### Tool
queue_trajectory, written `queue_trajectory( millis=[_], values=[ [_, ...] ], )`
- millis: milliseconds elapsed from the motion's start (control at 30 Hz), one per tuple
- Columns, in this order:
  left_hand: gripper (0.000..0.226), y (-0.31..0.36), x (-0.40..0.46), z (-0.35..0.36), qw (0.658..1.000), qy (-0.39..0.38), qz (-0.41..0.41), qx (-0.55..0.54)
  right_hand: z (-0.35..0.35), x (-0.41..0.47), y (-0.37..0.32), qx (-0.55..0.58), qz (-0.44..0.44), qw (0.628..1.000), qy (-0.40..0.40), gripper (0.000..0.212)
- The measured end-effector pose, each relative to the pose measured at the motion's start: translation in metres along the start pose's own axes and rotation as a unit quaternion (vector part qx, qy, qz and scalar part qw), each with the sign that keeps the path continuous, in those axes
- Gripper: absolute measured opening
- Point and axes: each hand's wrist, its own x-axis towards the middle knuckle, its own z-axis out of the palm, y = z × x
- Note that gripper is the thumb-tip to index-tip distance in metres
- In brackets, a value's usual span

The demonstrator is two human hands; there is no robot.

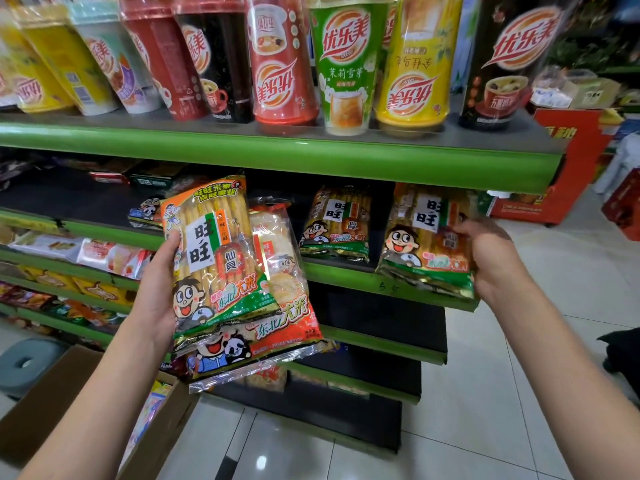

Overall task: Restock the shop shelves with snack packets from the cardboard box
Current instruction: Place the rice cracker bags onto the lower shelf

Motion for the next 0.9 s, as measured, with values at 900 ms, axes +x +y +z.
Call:
queue_trajectory(
  millis=[900],
  values=[
    [0.036,-0.006,-0.003,0.007,0.999,-0.024,-0.028,-0.006,0.023,0.024,0.028,-0.71,-0.123,0.689,-0.075,0.063]
  ],
)
